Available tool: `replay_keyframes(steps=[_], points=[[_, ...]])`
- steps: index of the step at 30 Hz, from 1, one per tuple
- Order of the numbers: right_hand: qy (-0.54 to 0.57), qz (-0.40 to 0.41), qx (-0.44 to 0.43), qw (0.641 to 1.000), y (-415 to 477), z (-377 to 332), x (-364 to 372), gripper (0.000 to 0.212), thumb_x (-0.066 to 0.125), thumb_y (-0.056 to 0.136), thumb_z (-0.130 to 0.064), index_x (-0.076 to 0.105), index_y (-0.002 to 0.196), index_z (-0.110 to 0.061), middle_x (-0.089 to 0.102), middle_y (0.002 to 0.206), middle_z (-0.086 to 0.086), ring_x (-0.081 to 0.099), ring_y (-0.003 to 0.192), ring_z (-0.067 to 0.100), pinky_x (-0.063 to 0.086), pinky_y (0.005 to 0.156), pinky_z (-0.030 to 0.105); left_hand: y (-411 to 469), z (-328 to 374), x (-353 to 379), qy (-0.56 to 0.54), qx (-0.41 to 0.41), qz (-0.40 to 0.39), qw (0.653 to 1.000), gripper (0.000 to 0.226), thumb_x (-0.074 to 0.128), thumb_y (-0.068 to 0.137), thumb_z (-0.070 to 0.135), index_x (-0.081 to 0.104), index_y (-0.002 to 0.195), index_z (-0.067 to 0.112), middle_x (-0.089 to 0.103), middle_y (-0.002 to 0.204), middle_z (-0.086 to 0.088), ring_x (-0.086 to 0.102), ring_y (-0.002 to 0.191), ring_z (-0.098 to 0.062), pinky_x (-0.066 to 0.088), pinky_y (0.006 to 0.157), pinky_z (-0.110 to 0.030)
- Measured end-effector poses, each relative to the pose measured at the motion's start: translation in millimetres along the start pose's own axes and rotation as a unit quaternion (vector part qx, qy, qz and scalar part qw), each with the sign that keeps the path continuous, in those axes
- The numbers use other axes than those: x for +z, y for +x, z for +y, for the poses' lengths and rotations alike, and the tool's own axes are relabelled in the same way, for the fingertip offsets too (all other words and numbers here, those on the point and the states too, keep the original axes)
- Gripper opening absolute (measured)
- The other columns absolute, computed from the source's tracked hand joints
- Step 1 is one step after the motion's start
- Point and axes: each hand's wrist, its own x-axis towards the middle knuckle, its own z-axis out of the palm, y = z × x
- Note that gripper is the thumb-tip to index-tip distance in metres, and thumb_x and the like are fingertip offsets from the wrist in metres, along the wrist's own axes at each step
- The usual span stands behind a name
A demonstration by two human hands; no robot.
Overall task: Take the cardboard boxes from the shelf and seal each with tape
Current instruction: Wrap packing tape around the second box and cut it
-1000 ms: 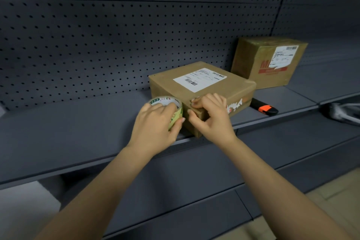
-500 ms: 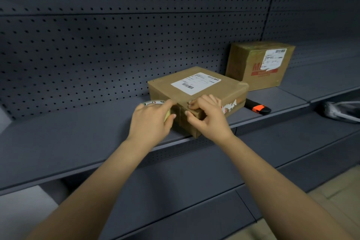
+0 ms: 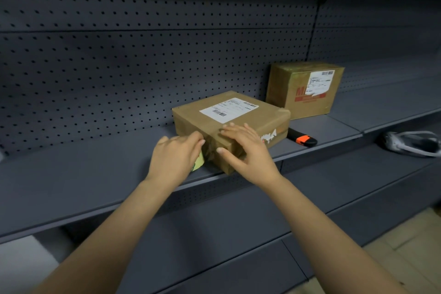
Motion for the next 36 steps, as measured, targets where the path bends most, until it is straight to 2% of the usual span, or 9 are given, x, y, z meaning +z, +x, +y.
replay_keyframes(steps=[3,6,8,13,17,21,27,32,36], points=[[-0.002,0.026,0.037,0.999,-11,8,-21,0.041,0.057,0.094,-0.043,0.063,0.127,-0.019,0.058,0.136,-0.006,0.044,0.133,0.006,0.023,0.117,0.031,2,4,4,-0.003,0.007,0.013,1.0,0.035,0.034,0.098,0.038,0.061,0.086,0.019,0.06,0.058,0.005,0.058,0.052,-0.023,0.04,0.059,-0.032],[-0.058,0.096,0.095,0.989,-23,34,-45,0.019,0.055,0.097,-0.028,0.065,0.106,-0.015,0.064,0.107,-0.001,0.054,0.105,0.016,0.042,0.095,0.04,4,7,8,0.002,0.01,0.018,1.0,0.035,0.035,0.098,0.037,0.062,0.085,0.018,0.059,0.056,0.005,0.058,0.051,-0.023,0.038,0.059,-0.031],[-0.132,0.109,0.171,0.97,-28,58,-58,0.01,0.059,0.092,-0.017,0.062,0.099,-0.01,0.059,0.101,0.004,0.051,0.098,0.024,0.043,0.089,0.043,6,10,12,0.006,0.012,0.018,1.0,0.035,0.036,0.097,0.036,0.063,0.084,0.017,0.059,0.056,0.004,0.058,0.05,-0.023,0.036,0.058,-0.031],[-0.253,0.01,0.303,0.919,-33,102,-80,0.031,0.052,0.095,-0.013,0.055,0.124,-0.004,0.053,0.127,0.017,0.043,0.118,0.035,0.031,0.101,0.04,9,15,16,0.002,0.006,0.023,1.0,0.037,0.036,0.097,0.036,0.063,0.084,0.015,0.058,0.054,0.003,0.056,0.047,-0.024,0.036,0.058,-0.031],[-0.274,-0.105,0.361,0.885,-26,125,-81,0.052,0.038,0.104,-0.029,0.03,0.15,-0.007,0.023,0.158,0.018,0.017,0.147,0.033,0.015,0.118,0.044,11,23,18,-0.004,0.006,0.019,1.0,0.036,0.036,0.097,0.036,0.062,0.084,0.015,0.058,0.055,0.003,0.056,0.047,-0.025,0.039,0.058,-0.033],[-0.336,-0.124,0.36,0.862,-12,134,-86,0.044,0.041,0.103,-0.038,0.044,0.136,-0.008,0.042,0.14,0.017,0.036,0.129,0.035,0.029,0.107,0.043,13,25,17,-0.007,0.005,0.018,1.0,0.037,0.037,0.096,0.036,0.062,0.083,0.014,0.058,0.054,0.003,0.056,0.047,-0.025,0.04,0.058,-0.033],[-0.341,-0.175,0.45,0.806,17,138,-87,0.049,0.049,0.1,-0.04,0.044,0.134,-0.004,0.038,0.141,0.018,0.032,0.131,0.034,0.03,0.108,0.04,14,29,15,-0.003,-0.004,0.008,1.0,0.035,0.037,0.096,0.036,0.062,0.084,0.016,0.058,0.054,0.004,0.055,0.047,-0.024,0.042,0.058,-0.033],[-0.325,-0.119,0.516,0.783,22,120,-84,0.051,0.055,0.096,-0.025,0.036,0.136,0.0,0.038,0.141,0.021,0.032,0.131,0.035,0.032,0.107,0.038,15,25,14,-0.019,0.009,0.006,1.0,0.034,0.038,0.096,0.035,0.063,0.083,0.016,0.058,0.054,0.004,0.056,0.048,-0.024,0.041,0.057,-0.032],[-0.284,-0.022,0.526,0.801,2,85,-83,0.042,0.048,0.1,-0.026,0.038,0.13,0.001,0.039,0.137,0.025,0.033,0.128,0.039,0.035,0.102,0.042,16,20,12,-0.049,0.015,-0.004,0.999,0.017,0.057,0.097,0.024,0.064,0.084,0.016,0.06,0.055,0.002,0.057,0.049,-0.026,0.043,0.059,-0.033]])
